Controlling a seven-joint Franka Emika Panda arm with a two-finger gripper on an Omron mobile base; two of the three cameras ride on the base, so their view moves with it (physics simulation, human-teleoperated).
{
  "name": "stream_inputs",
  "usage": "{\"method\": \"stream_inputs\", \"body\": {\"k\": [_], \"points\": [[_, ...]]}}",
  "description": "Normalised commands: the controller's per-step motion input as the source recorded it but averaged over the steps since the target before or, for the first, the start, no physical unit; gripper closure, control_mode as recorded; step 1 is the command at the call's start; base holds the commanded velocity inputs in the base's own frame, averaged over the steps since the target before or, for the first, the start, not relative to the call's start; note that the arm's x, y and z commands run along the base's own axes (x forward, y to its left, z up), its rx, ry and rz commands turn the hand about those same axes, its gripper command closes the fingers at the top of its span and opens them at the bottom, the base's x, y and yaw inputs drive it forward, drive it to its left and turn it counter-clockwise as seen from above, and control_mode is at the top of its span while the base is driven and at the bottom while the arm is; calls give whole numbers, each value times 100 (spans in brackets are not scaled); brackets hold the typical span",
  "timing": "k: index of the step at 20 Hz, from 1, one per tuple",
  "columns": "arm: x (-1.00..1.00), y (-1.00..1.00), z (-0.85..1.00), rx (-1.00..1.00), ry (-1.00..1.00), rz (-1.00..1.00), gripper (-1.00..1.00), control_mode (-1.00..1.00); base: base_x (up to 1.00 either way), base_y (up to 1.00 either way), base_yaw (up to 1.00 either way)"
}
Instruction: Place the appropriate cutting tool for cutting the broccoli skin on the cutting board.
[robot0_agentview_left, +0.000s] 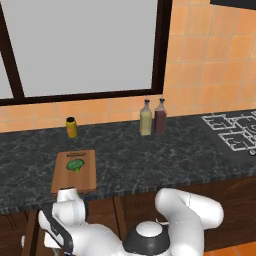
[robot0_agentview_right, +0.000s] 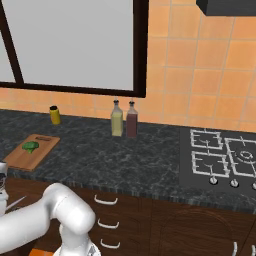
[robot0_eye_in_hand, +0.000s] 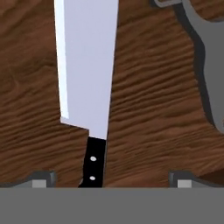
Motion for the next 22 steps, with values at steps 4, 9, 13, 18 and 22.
{"method": "stream_inputs", "body": {"k": [4, 9, 13, 18, 22], "points": [[0, 15, -27, 0, 0, 0, -100, -100, 0, 0, 0], [0, 3, -28, 0, -2, 0, -100, -100, 0, 0, 0], [1, 0, -34, 0, -2, 0, -100, -100, 0, 0, 0], [2, 0, -43, 0, -2, 0, 100, -100, 0, 0, 0], [-2, 0, -36, 0, -12, 0, 100, -100, 0, 0, 0]]}}
